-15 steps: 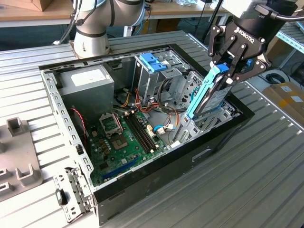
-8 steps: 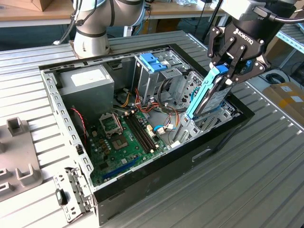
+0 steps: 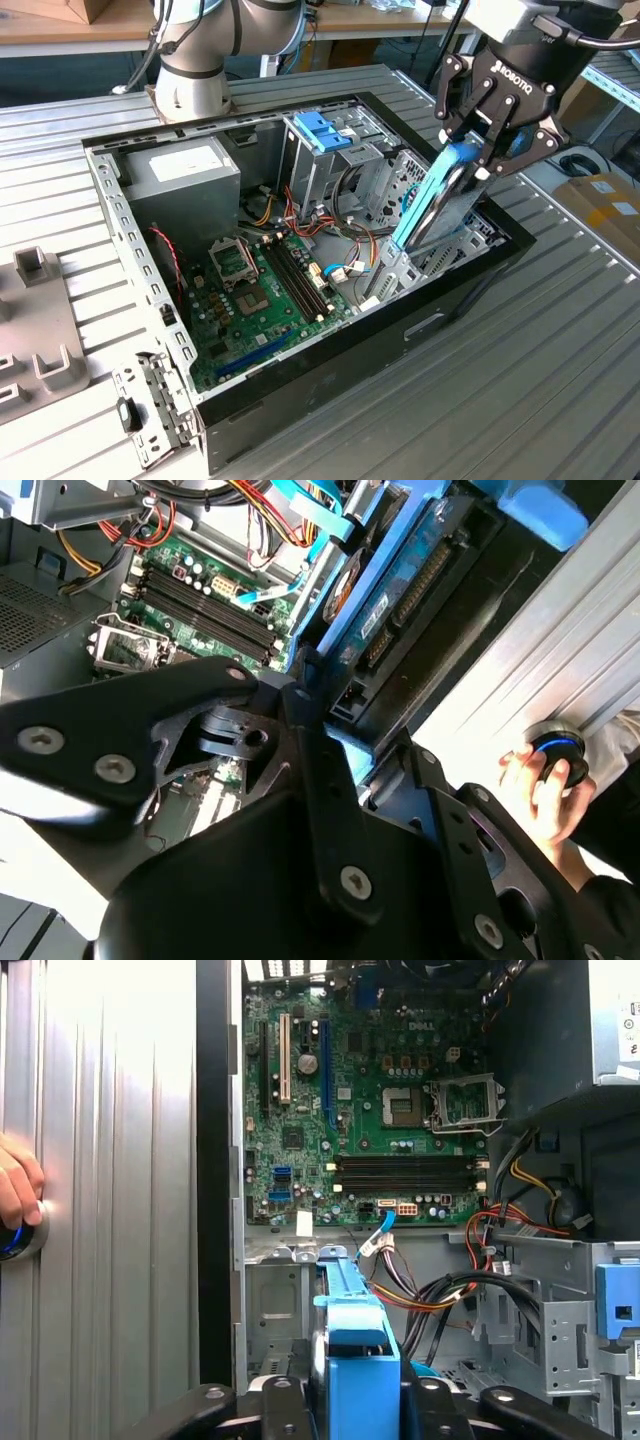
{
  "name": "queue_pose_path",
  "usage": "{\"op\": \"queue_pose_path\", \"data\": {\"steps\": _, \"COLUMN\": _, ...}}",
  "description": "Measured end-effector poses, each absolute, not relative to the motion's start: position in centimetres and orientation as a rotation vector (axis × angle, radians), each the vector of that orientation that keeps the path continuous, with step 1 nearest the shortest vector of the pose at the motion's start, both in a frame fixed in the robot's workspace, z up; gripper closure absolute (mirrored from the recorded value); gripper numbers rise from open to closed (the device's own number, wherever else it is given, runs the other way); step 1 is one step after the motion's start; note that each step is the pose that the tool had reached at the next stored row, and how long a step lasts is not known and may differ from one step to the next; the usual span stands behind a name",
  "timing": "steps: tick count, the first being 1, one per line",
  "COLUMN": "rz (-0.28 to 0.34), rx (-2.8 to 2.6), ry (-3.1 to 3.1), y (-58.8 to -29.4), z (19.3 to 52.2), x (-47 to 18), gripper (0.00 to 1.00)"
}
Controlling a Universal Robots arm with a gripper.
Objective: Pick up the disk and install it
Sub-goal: 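Insert the disk into the insertion slot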
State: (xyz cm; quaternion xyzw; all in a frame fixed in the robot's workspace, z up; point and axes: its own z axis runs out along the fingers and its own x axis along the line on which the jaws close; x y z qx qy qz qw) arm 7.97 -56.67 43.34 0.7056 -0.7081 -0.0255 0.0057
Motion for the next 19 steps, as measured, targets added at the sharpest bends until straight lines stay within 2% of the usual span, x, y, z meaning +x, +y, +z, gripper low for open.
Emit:
{"op": "queue_pose_path", "data": {"steps": 1, "rz": -0.080, "rx": 2.209, "ry": -2.216, "y": -56.7, "z": 43.3, "x": 8.0, "gripper": 0.55}}
{"op": "queue_pose_path", "data": {"steps": 14, "rz": -0.080, "rx": 2.209, "ry": -2.216, "y": -56.6, "z": 44.5, "x": 8.0, "gripper": 0.55}}
{"op": "queue_pose_path", "data": {"steps": 15, "rz": -0.080, "rx": 2.209, "ry": -2.216, "y": -56.6, "z": 44.5, "x": 8.0, "gripper": 0.57}}
{"op": "queue_pose_path", "data": {"steps": 16, "rz": -0.080, "rx": 2.209, "ry": -2.216, "y": -56.6, "z": 44.5, "x": 8.0, "gripper": 0.64}}
{"op": "queue_pose_path", "data": {"steps": 17, "rz": -0.080, "rx": 2.209, "ry": -2.216, "y": -56.6, "z": 44.5, "x": 8.0, "gripper": 0.64}}
{"op": "queue_pose_path", "data": {"steps": 19, "rz": -0.081, "rx": 2.208, "ry": -2.216, "y": -56.6, "z": 44.4, "x": 8.1, "gripper": 0.76}}
